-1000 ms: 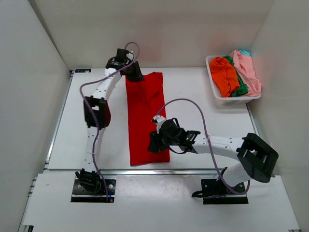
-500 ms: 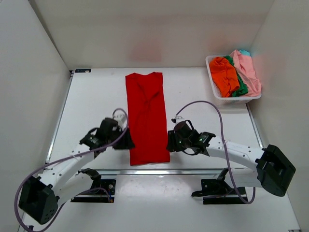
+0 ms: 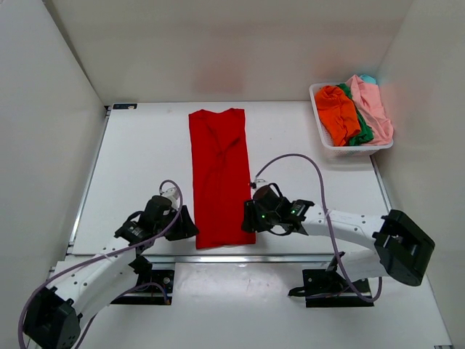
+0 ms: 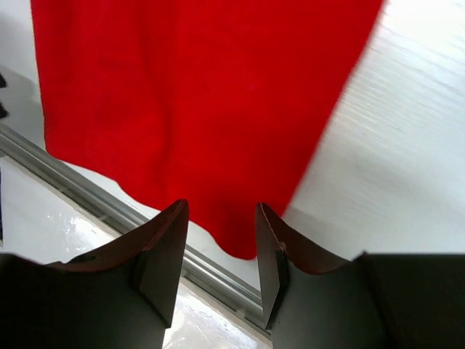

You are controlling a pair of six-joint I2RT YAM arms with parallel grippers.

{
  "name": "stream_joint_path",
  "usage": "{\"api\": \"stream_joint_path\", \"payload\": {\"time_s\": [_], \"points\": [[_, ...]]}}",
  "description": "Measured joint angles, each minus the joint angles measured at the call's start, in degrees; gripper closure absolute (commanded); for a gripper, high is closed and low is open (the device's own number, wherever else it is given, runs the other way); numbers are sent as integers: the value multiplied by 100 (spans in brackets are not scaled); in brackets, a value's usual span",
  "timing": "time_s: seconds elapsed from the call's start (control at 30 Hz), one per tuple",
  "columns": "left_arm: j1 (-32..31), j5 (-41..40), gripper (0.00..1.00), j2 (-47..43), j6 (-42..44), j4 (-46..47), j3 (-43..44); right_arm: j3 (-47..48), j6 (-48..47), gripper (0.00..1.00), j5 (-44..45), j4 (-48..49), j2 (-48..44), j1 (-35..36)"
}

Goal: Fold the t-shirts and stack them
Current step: Grab the bottom of the folded rectangular tshirt with both arms

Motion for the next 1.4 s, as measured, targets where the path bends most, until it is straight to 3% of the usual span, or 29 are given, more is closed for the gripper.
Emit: {"api": "stream_joint_path", "payload": {"time_s": [0.3, 0.43, 0.5, 0.53, 0.57, 0.6, 1.17, 1.33, 1.4], "points": [[-520, -420, 40, 841, -195, 98, 22, 485, -74, 60, -162, 57, 1163, 258], [-839, -605, 45, 1346, -286, 297, 229, 721, -118, 74, -157, 7, 1410, 319], [-990, -667, 74, 1604, -352, 426, 321, 748, -142, 90, -153, -9, 1469, 323], [-1047, -710, 81, 1738, -358, 485, 337, 750, -144, 100, -151, -17, 1486, 321], [-1073, -702, 95, 1847, -365, 527, 350, 750, -153, 100, -146, -31, 1488, 319], [-1084, -704, 100, 1917, -367, 562, 365, 745, -151, 100, -151, -46, 1488, 317], [-881, -782, 100, 1749, -98, 210, 396, 334, -433, 100, -245, -553, 671, -20], [-874, -778, 100, 1735, -83, 190, 396, 81, -424, 72, -485, -518, 404, -98], [-879, -776, 100, 1729, -81, 177, 396, -31, -382, 66, -531, -505, 190, -122]]}}
